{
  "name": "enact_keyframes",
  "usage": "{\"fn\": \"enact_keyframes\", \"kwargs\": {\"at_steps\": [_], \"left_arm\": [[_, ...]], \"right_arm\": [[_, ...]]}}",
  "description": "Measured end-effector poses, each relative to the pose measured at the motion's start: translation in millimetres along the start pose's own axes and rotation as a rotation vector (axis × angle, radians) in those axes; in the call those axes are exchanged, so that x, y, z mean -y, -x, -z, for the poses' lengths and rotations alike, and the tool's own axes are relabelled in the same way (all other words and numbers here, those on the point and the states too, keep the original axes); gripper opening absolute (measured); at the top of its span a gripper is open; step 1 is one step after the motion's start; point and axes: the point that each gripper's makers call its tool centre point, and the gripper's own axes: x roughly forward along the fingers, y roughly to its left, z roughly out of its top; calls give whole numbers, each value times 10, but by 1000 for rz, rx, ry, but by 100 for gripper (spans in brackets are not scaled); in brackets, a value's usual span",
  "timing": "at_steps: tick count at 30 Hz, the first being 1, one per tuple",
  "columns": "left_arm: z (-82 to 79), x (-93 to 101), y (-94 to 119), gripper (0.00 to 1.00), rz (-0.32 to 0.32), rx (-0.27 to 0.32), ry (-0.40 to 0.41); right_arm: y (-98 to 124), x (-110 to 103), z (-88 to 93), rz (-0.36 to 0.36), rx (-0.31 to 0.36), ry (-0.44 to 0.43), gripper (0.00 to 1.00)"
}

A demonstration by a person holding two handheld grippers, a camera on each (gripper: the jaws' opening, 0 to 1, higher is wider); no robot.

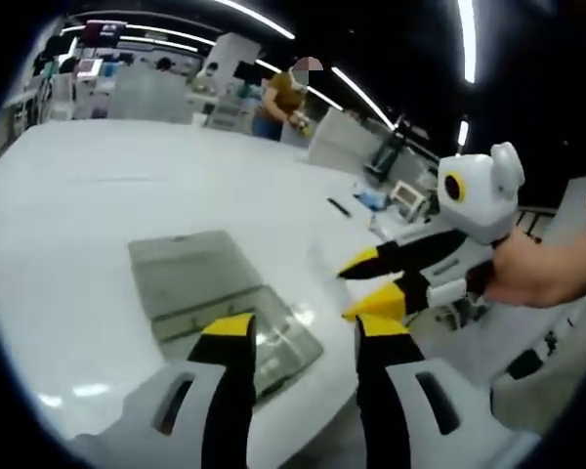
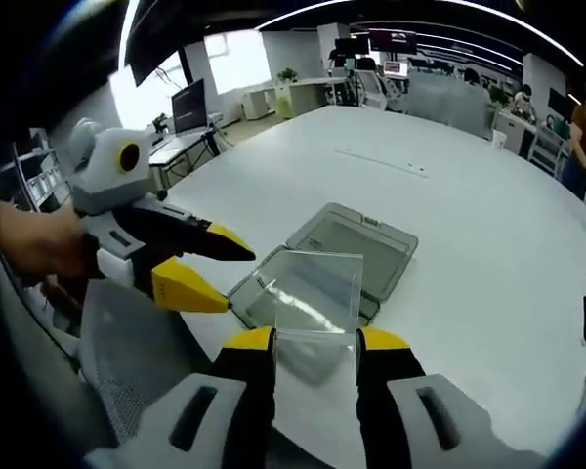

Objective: Insert the divider into the dual guide fixture by aligning both edges with the guide slots and pushing it downward to the bottom, including one-sided entry, uneven engagement, binding, and posture correction.

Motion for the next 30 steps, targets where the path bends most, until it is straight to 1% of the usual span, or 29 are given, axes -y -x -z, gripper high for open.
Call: {"fn": "enact_keyframes", "kwargs": {"at_steps": [3, 6, 17, 22, 26, 30], "left_arm": [[-18, 20, -6, 30, 9, 6, 14], [-38, 41, -12, 28, 16, 14, 28], [-77, 54, -6, 20, 25, 33, 72], [-99, 56, -4, 17, 30, 42, 93], [-121, 70, 2, 11, 40, 55, 127], [-126, 69, 6, 10, 44, 61, 151]], "right_arm": [[2, -41, -30, -10, 6, 7, 27], [8, -99, -74, -21, 15, 16, 27], [22, -212, -172, -54, 44, 20, 27], [20, -265, -187, -64, 48, 21, 27], [23, -300, -215, -72, 56, 17, 27], [26, -323, -230, -78, 62, 15, 27]]}}
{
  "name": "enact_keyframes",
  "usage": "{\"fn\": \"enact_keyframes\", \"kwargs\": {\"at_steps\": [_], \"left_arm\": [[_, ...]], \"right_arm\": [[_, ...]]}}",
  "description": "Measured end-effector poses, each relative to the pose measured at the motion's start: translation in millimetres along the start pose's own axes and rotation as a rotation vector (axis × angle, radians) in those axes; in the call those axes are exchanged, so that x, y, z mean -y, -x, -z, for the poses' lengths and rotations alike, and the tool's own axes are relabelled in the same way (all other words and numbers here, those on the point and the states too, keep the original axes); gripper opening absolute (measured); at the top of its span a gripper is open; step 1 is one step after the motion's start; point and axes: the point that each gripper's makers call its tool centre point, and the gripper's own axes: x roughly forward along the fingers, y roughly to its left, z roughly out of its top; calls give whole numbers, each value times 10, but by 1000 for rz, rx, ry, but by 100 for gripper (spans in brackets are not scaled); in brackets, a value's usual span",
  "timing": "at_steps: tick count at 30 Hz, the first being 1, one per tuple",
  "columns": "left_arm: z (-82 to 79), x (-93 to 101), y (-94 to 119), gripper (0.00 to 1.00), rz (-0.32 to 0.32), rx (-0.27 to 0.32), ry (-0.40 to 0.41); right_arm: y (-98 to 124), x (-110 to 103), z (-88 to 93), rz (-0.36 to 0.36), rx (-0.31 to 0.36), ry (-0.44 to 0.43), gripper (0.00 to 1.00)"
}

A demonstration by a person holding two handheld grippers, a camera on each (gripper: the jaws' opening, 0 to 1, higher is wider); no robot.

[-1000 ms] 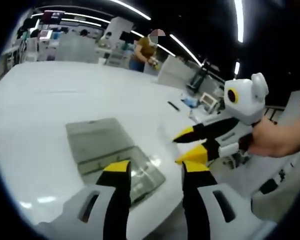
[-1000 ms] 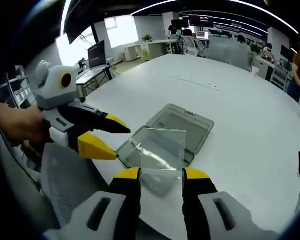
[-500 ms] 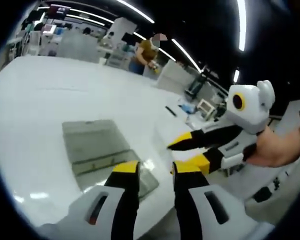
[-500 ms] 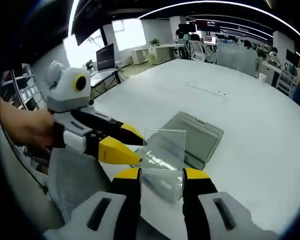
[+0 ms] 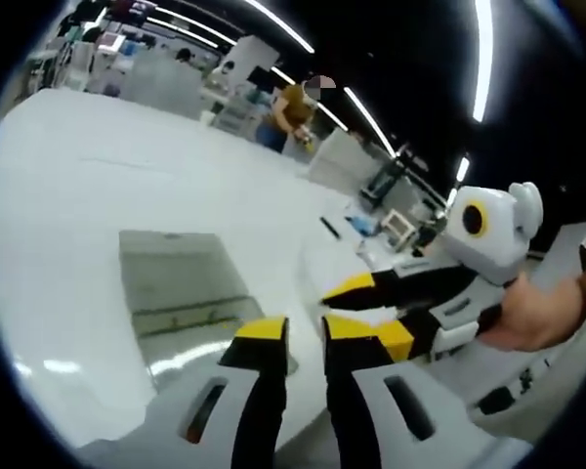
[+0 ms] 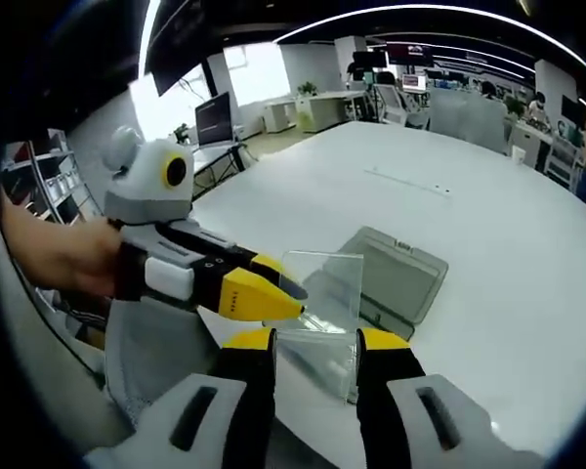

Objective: Insert the divider into the dual guide fixture by aligning both edges with the guide slots and pushing it downward to the bottom, including one-sided entry, uneven engagement, binding, and posture correction.

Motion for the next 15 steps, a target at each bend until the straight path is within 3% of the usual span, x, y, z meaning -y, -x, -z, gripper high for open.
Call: {"fn": "enact_keyframes", "kwargs": {"at_steps": [15], "left_arm": [[-71, 44, 16, 6, 15, 31, 44]], "right_arm": [[-19, -4, 3, -9, 7, -18, 27]]}}
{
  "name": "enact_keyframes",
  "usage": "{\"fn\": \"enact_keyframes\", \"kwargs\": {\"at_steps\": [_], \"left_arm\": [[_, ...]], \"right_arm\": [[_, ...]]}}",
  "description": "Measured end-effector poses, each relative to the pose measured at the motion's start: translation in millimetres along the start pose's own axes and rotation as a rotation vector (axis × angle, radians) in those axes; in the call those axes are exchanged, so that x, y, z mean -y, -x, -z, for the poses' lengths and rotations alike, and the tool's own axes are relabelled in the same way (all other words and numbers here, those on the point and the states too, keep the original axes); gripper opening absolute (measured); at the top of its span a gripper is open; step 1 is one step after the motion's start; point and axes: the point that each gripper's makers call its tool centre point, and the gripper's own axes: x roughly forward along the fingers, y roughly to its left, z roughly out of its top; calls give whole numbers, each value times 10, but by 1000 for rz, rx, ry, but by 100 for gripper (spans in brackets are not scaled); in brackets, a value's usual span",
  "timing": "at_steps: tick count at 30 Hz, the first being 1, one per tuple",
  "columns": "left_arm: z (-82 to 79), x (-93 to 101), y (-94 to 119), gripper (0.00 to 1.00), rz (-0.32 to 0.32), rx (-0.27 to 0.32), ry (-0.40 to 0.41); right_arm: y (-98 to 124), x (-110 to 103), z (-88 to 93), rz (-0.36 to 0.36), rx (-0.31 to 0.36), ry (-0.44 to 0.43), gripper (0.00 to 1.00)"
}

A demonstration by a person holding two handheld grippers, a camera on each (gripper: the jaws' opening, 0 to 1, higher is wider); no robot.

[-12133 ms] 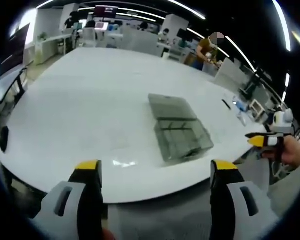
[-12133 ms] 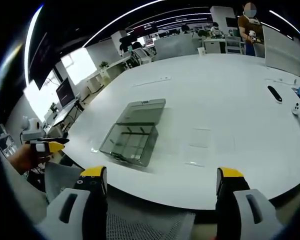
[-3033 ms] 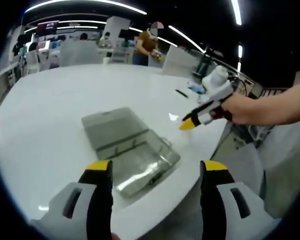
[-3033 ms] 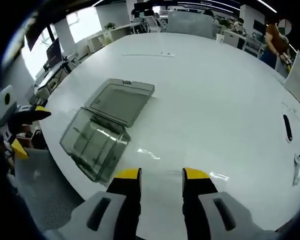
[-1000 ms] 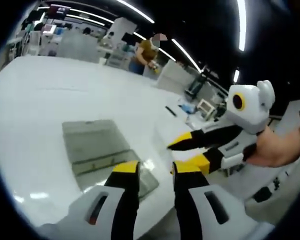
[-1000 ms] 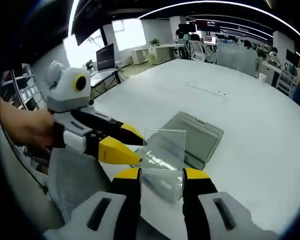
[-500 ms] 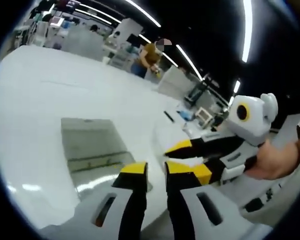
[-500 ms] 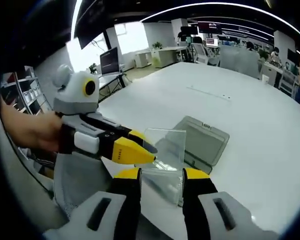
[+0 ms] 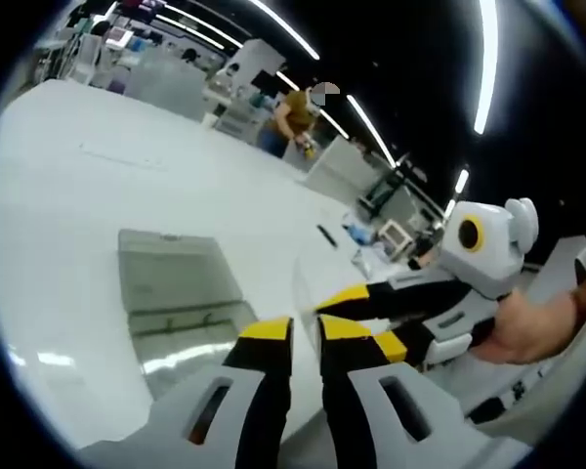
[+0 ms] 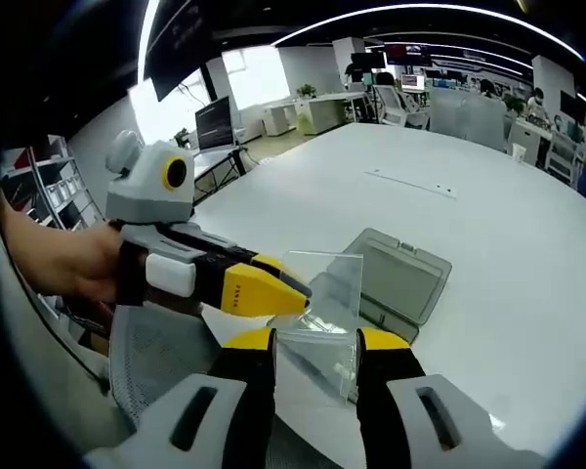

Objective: Insert the divider into the dual guide fixture by aligning both edges with the guide slots and pushing it downward to the bottom, including one-sided entry, uneven engagement, binding, and posture correction.

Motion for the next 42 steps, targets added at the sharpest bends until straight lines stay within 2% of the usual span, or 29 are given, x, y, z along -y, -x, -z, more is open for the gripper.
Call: {"fn": "enact_keyframes", "kwargs": {"at_steps": [10, 25, 32, 34, 42], "left_arm": [[-19, 22, 12, 0, 10, 12, 50], [2, 49, -4, 0, 27, -2, 128], [-23, 65, -5, 0, 40, 2, 133], [-29, 66, -2, 0, 42, 2, 129], [-74, 69, 39, 0, 72, 10, 98]], "right_arm": [[7, -10, -13, -2, 12, -20, 27], [10, -14, 6, 6, 19, -22, 28], [25, -7, -20, 11, 30, -8, 29], [30, -8, -38, 15, 37, -13, 33], [67, 17, -82, -30, 47, -10, 32]]}}
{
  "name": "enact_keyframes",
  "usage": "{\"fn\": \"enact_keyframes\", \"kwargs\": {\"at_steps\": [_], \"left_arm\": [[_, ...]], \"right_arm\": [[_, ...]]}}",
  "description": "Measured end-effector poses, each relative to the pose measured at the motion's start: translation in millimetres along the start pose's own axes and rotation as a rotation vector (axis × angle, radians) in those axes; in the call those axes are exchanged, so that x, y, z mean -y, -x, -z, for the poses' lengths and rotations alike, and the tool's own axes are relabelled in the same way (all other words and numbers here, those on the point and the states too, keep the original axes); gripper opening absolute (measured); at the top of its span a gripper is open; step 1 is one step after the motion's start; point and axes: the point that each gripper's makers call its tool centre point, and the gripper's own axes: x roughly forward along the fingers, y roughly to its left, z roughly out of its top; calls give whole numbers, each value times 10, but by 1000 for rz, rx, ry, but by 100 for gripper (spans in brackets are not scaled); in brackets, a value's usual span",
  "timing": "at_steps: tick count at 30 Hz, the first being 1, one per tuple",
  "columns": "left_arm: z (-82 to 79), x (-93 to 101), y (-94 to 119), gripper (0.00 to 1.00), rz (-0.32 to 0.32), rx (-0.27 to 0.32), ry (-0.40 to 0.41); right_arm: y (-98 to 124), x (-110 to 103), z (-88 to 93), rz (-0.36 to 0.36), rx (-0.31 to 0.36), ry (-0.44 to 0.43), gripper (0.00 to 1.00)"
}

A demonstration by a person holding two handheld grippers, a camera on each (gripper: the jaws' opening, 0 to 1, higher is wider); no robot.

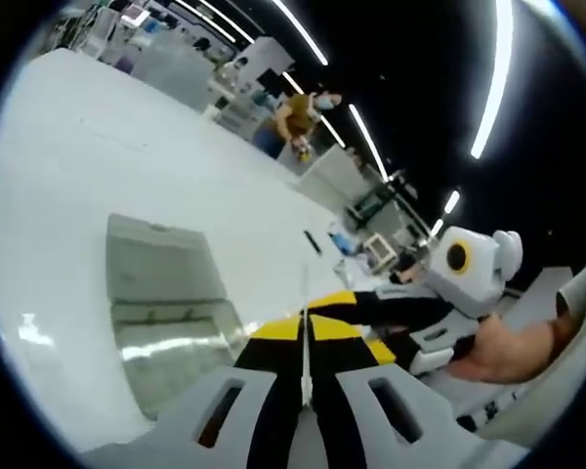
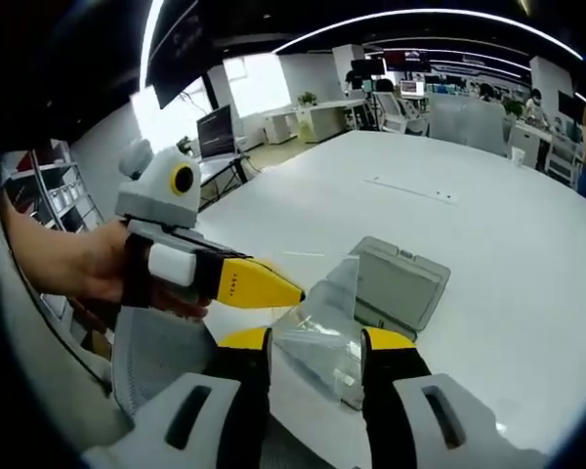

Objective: Insert the divider into the dual guide fixture by aligning both edges with the guide slots and pushing it downward to the bottom, including one-sided entry, uneven engagement, binding, and posture correction.

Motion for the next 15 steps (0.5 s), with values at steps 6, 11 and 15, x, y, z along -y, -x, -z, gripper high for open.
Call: {"fn": "enact_keyframes", "kwargs": {"at_steps": [6, 11, 15], "left_arm": [[-19, 15, 18, 0, 21, -8, -21], [-35, 32, 41, 0, 38, -15, -48], [-41, 41, 64, 0, 55, -26, -68]], "right_arm": [[76, 54, -78, -34, 27, -22, 29], [140, 98, -116, -78, 37, -35, 27], [186, 27, -161, -175, 55, -25, 25]]}}
